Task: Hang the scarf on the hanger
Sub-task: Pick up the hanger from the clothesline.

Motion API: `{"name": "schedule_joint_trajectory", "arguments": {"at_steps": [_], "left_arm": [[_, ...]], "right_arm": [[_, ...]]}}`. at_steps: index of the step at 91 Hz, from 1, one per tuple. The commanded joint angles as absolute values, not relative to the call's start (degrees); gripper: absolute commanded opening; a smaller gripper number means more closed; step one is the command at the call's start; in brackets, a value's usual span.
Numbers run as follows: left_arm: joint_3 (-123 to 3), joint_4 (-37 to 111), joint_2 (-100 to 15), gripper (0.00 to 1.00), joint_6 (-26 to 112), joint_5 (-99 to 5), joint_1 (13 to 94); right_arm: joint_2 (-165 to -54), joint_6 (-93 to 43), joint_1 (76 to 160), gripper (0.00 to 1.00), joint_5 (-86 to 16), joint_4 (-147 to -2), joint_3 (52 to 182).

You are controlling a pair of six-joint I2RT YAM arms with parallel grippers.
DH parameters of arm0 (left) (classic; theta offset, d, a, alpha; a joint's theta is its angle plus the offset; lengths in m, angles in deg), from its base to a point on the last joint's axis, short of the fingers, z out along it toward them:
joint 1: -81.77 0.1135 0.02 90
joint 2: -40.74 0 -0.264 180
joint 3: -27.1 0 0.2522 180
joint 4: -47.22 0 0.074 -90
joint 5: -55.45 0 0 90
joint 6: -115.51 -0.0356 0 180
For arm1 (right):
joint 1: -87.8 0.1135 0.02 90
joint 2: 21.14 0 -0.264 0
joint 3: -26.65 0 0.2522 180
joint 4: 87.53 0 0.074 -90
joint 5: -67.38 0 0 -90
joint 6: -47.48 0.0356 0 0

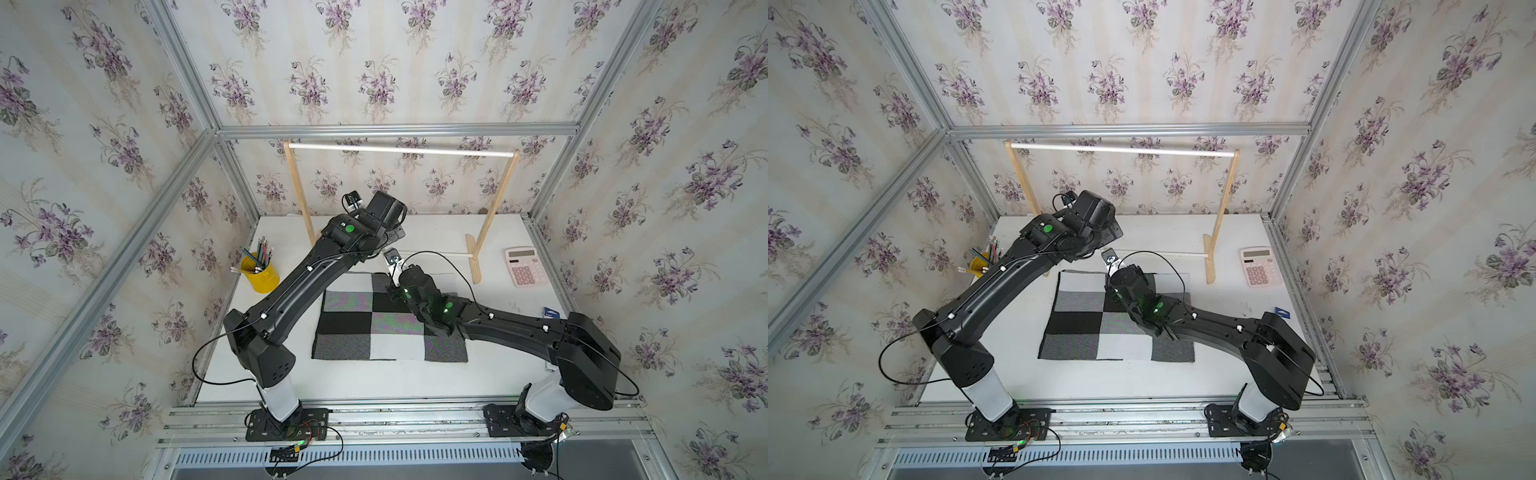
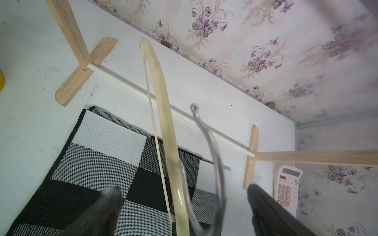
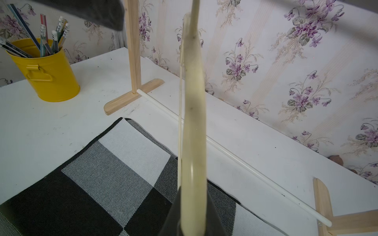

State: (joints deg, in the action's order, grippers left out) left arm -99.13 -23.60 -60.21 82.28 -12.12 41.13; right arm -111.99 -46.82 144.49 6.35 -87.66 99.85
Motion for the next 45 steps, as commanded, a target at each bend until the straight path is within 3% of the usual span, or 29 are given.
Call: {"name": "schedule_joint_trajectory", "arguments": {"at_steps": [1, 14, 45], "left_arm": [[-99.3, -23.2, -61.5, 0.97, 84.3, -11.0, 41.2], [-98.2, -21.5, -62.5, 0.95, 85.2, -10.0, 41.2], [-97.1, -18.0, -63.7, 0.75, 86.2, -9.0, 41.3]], "right_arm": [[-112.1, -46.6, 144.8, 0.0, 6.7, -91.2, 100.2], [-112.3, -46.7, 144.9, 0.0, 6.4, -91.2, 100.3], [-112.7, -46.3, 145.1, 0.0, 5.5, -91.1, 100.3]]}}
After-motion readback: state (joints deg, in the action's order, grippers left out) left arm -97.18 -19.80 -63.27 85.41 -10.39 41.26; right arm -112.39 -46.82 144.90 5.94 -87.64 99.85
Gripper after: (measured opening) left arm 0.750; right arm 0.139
